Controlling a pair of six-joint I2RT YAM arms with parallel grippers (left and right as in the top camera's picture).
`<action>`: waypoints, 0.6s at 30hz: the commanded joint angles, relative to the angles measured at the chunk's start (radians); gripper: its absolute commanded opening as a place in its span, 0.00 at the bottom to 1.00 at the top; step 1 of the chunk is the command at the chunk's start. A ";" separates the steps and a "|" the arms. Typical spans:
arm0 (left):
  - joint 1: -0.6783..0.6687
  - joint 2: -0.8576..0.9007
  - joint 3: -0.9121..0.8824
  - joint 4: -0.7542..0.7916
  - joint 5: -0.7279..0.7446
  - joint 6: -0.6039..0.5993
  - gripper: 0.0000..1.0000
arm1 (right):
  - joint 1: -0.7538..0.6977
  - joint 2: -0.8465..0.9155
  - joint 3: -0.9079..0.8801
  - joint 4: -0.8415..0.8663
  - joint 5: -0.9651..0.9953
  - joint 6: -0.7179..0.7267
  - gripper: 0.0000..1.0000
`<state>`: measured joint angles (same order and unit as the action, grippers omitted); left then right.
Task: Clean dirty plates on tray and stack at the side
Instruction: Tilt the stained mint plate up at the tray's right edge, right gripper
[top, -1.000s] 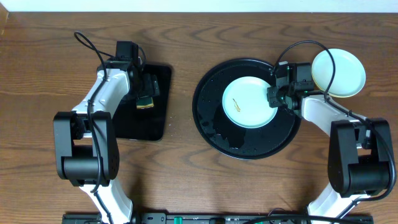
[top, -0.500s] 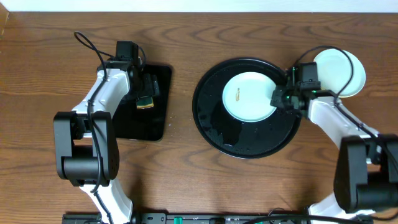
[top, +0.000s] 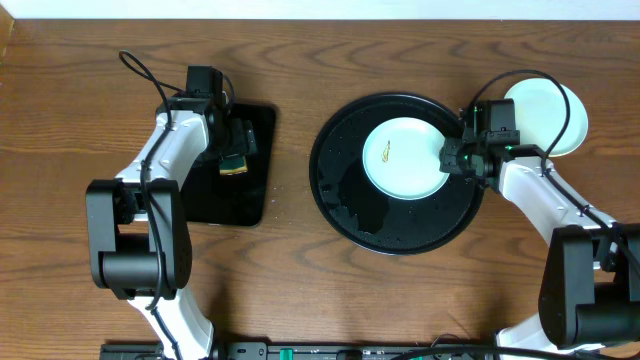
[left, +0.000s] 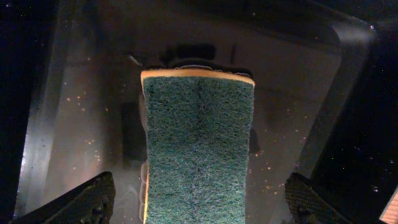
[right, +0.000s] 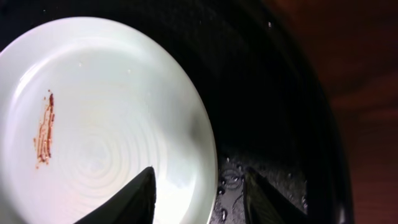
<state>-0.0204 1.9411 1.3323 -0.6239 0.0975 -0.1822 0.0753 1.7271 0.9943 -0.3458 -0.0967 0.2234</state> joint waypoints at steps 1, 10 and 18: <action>0.002 0.005 -0.005 -0.002 -0.013 0.006 0.87 | 0.005 0.014 -0.001 0.013 0.051 -0.102 0.45; 0.002 0.005 -0.005 -0.002 -0.013 0.006 0.88 | 0.005 0.110 -0.001 0.079 0.010 -0.101 0.40; 0.002 0.005 -0.005 -0.002 -0.013 0.006 0.87 | 0.008 0.162 0.000 0.111 -0.009 -0.101 0.07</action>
<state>-0.0204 1.9411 1.3323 -0.6239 0.0975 -0.1822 0.0780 1.8545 0.9955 -0.2302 -0.0944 0.1249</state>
